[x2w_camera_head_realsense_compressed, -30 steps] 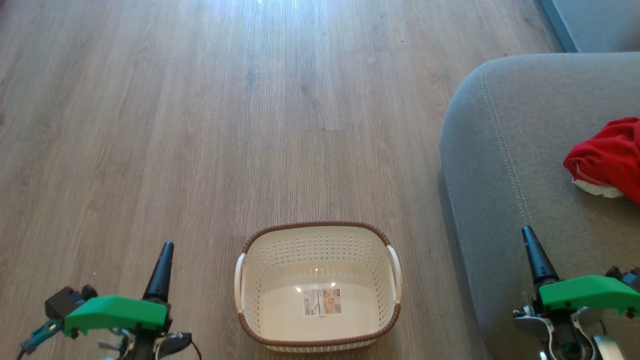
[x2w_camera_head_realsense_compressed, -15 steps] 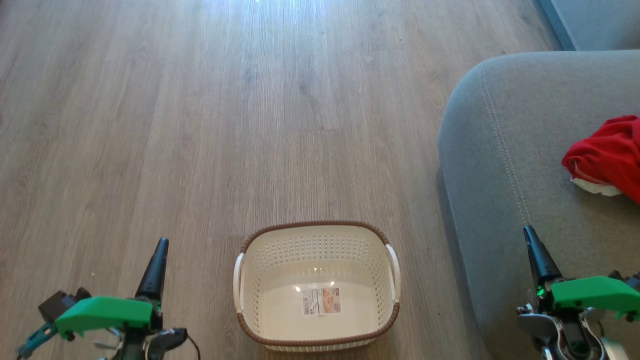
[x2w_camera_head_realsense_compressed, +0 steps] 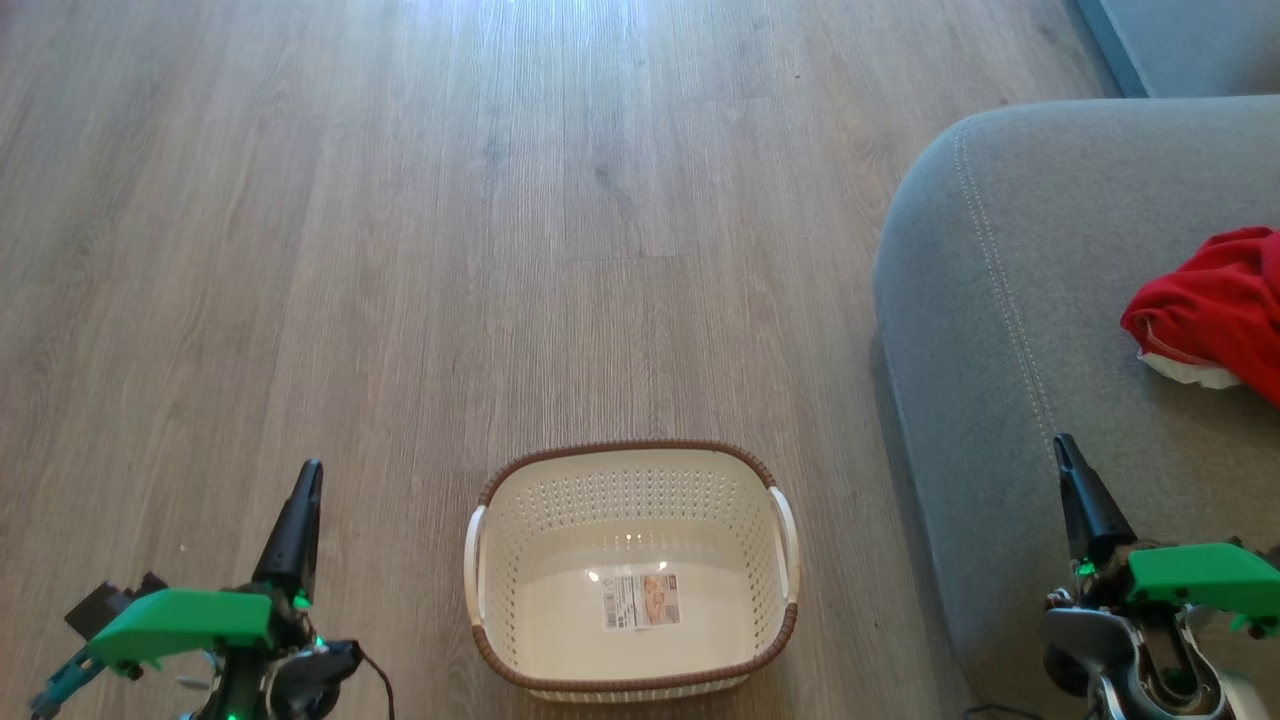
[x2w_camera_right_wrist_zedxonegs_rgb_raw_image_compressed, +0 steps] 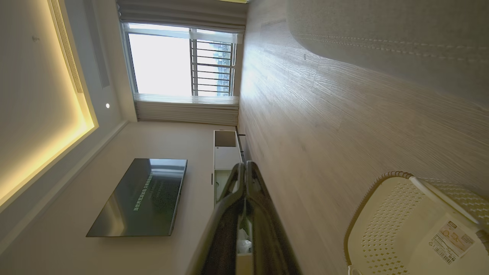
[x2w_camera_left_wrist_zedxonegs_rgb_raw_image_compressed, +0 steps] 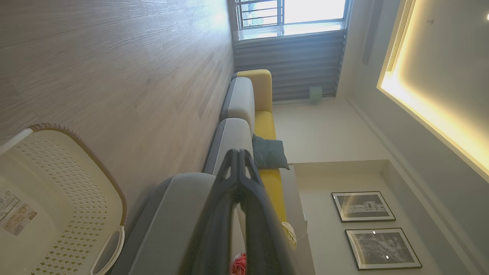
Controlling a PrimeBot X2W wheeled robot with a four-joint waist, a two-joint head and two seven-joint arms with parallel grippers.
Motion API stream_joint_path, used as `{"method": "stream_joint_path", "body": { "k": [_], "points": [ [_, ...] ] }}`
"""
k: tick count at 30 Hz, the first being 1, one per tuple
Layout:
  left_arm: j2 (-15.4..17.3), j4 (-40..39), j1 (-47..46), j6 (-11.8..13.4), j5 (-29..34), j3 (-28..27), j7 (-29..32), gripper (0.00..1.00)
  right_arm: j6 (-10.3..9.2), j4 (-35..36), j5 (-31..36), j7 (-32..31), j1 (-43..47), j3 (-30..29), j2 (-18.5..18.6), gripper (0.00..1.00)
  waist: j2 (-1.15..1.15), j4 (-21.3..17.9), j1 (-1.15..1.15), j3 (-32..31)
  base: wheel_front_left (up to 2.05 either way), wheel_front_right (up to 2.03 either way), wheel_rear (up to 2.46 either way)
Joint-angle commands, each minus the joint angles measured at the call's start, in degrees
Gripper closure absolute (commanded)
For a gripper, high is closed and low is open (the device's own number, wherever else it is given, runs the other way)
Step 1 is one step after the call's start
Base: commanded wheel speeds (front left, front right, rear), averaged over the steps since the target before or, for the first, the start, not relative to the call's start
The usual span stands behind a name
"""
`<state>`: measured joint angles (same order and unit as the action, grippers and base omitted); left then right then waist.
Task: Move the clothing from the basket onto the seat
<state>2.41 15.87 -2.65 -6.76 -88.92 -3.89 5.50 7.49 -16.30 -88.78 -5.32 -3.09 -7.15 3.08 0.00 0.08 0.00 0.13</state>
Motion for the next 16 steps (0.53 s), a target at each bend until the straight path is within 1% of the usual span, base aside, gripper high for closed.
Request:
{"method": "stream_joint_path", "body": {
  "k": [1,4,16],
  "points": [
    [0.5,-1.8,-3.4,-0.5,-1.6,-2.3,0.5,1.0,0.0,2.2,-1.7,-0.7,-3.0,0.8,-0.1,1.0,0.0,0.0,0.0,0.0,0.0,0.0,0.0],
    [0.5,-1.8,-3.6,-0.7,-3.3,-2.6,1.0,1.0,0.0,2.3,-3.3,-1.2,-3.1,0.6,-0.2,1.0,0.0,-0.1,0.0,0.0,0.0,0.0,0.0],
    [0.5,-1.8,-3.6,-0.7,-3.3,-2.6,1.0,1.0,0.0,2.3,-3.4,-1.2,-3.1,0.6,-0.2,1.0,0.0,-0.1,0.0,0.0,0.0,0.0,0.0]
  ]
}}
